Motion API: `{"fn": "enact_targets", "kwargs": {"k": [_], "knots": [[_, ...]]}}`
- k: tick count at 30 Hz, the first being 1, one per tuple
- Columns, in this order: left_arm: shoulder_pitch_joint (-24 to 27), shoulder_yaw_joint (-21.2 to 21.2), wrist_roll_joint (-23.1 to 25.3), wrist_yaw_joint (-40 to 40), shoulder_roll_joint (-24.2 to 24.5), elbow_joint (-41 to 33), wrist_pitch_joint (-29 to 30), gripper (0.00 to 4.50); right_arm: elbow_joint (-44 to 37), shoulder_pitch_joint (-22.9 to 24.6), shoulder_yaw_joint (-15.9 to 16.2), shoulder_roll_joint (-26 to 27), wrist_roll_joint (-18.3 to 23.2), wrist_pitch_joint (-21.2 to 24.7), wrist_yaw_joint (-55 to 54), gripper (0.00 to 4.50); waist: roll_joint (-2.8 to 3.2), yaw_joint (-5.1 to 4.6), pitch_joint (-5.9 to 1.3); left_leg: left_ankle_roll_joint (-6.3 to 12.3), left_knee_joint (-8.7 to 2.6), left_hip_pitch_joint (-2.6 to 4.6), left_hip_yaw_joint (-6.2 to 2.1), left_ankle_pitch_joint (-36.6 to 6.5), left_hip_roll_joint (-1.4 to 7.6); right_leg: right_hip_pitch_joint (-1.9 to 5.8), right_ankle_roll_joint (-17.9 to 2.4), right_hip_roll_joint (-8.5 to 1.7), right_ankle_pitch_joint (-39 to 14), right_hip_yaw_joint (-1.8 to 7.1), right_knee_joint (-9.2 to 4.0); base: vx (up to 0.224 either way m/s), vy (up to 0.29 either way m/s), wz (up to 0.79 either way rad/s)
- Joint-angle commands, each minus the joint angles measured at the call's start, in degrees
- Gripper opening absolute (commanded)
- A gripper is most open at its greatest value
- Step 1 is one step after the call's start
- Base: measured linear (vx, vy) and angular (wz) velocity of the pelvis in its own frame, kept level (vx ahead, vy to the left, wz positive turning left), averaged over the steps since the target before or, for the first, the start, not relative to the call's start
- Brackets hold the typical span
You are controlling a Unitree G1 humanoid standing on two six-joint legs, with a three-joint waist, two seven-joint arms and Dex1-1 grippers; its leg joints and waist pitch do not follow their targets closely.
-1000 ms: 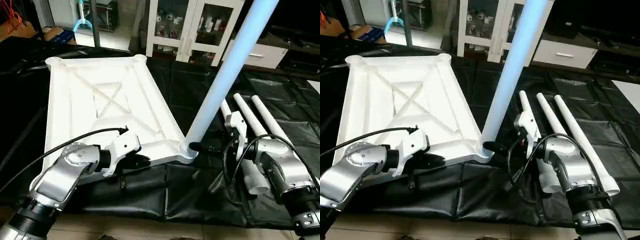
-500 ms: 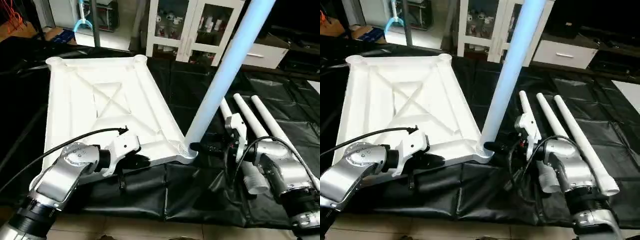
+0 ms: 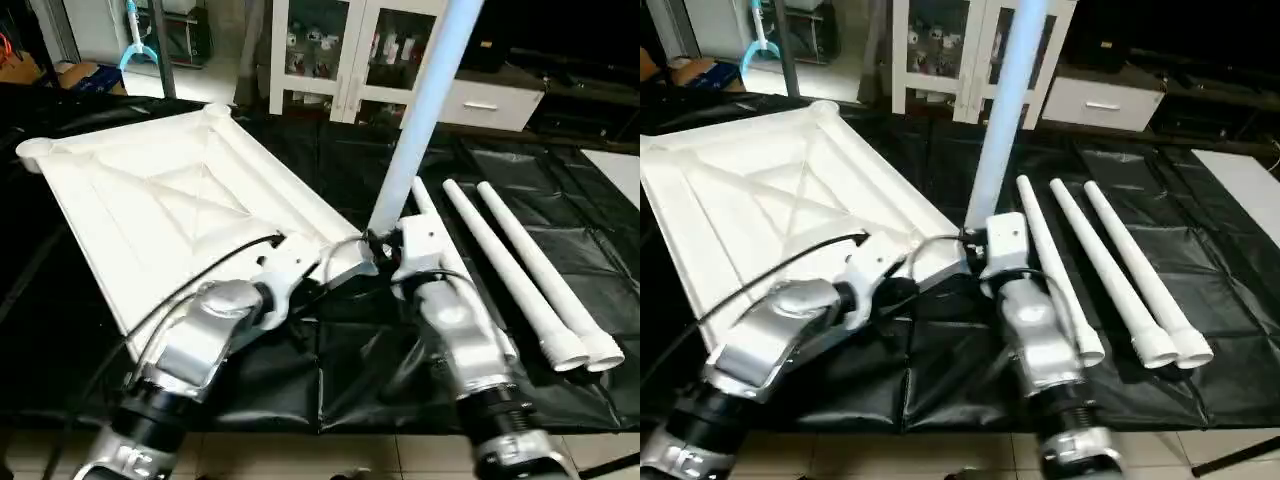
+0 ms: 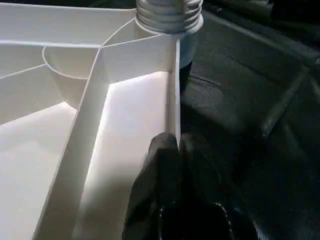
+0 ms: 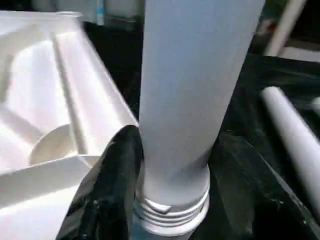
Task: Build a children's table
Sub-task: Rotate leg to tighten
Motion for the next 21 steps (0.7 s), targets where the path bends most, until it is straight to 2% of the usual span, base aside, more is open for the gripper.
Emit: {"fn": "enact_targets", "kwargs": {"k": [1,5,9,10,12,13,14,16,18,19,20,21], "knots": [[-2.44,0.17,-0.06,0.14,0.10,-1.53,0.11,0.00,3.08,0.56,0.57,-0.02,-4.42,-1.26,-3.33,1.89,1.37,-0.03,-3.38,-3.66,-4.51,1.28,-0.76,-25.42,0.70,1.01,-4.49,-2.06,-25.65,1.44,-5.50,0.000,0.000,0.00],[-1.86,0.05,-0.56,-1.19,0.98,-2.71,1.15,0.00,2.44,0.27,-0.15,0.60,-1.92,-3.37,-0.57,1.89,1.42,0.02,-3.55,-2.86,-4.56,0.97,-0.54,-22.88,0.74,1.49,-5.97,-1.95,-19.72,1.66,-4.75,0.000,0.000,0.00],[-0.88,0.26,-0.90,-2.76,2.80,-3.47,0.53,0.00,-2.25,1.64,0.86,0.37,1.95,-5.68,7.15,1.89,1.43,0.17,-3.66,-1.79,-4.58,0.82,-0.34,-19.34,0.93,2.08,-7.62,-1.91,-13.39,1.80,-4.02,0.000,0.000,0.00],[-0.58,0.15,-1.02,-3.43,3.52,-3.61,-0.03,0.00,-3.56,1.98,0.89,-0.45,1.68,-6.11,7.18,2.45,1.42,0.29,-3.74,-1.68,-4.48,0.87,-0.26,-18.43,0.92,2.17,-7.89,-1.91,-12.19,1.84,-3.91,0.000,0.000,0.00],[0.08,-0.28,-1.25,-5.46,5.36,-3.62,-2.60,0.00,-5.26,2.24,0.54,-2.53,0.65,-6.99,6.53,2.59,1.40,0.48,-3.80,-1.03,-4.40,0.74,-0.08,-15.52,0.82,2.45,-8.64,-1.89,-9.42,1.85,-3.63,0.000,0.000,0.00],[0.59,-0.30,-1.43,-6.75,6.79,-3.44,-3.35,0.00,-6.25,2.22,-0.49,-3.82,1.39,-6.53,7.49,2.65,1.10,0.39,-3.81,-0.92,-4.37,0.68,-0.01,-14.94,0.82,2.52,-8.65,-1.87,-9.06,1.86,-3.56,0.000,0.000,0.00],[1.11,-0.26,-1.64,-8.57,8.25,-2.81,-6.06,0.00,-7.26,2.16,-1.46,-5.05,2.98,-5.08,9.67,2.80,1.29,0.49,-3.71,-0.65,-4.40,0.75,-0.04,-14.65,0.84,2.53,-8.62,-1.85,-8.98,1.88,-3.45,0.000,0.000,0.00],[1.51,-0.13,-1.99,-10.12,9.43,-2.47,-7.34,0.00,-8.06,2.10,-2.06,-6.11,4.54,-3.55,12.01,3.02,1.37,0.47,-3.65,-0.48,-4.44,0.88,-0.04,-15.40,0.90,2.44,-8.55,-1.82,-9.85,1.87,-3.56,0.000,0.000,0.00],[2.60,0.58,-3.90,-14.92,11.72,-2.08,-12.28,0.00,-10.64,2.37,-2.79,-8.96,12.49,5.23,23.52,3.06,1.41,0.50,-3.55,-0.26,-4.56,1.02,-0.15,-17.40,0.85,2.53,-8.54,-1.73,-11.94,1.87,-3.78,0.000,0.000,0.00],[3.24,0.66,-4.81,-17.39,12.93,-2.34,-13.85,0.00,-11.59,2.94,-1.48,-11.90,13.57,6.98,29.75,3.06,1.68,0.62,-3.45,-0.12,-4.64,1.14,-0.22,-18.30,1.11,2.42,-8.57,-1.80,-12.45,1.92,-3.79,0.000,0.000,0.00],[3.30,0.67,-4.89,-17.61,13.04,-2.36,-13.99,0.00,-11.68,2.99,-1.36,-12.16,13.66,7.14,30.31,3.32,1.65,0.71,-3.41,0.05,-4.63,1.22,-0.21,-18.73,1.13,2.36,-8.74,-1.72,-12.71,1.86,-3.97,0.000,0.000,0.00],[4.40,0.63,-6.05,-21.30,15.10,-2.66,-15.62,0.00,-12.55,4.03,0.85,-17.50,14.14,7.77,39.96,3.39,1.63,1.21,-3.30,0.05,-4.60,1.40,-0.04,-18.73,1.28,2.17,-9.49,-1.83,-12.93,1.91,-4.03,0.000,0.000,0.00]]}}
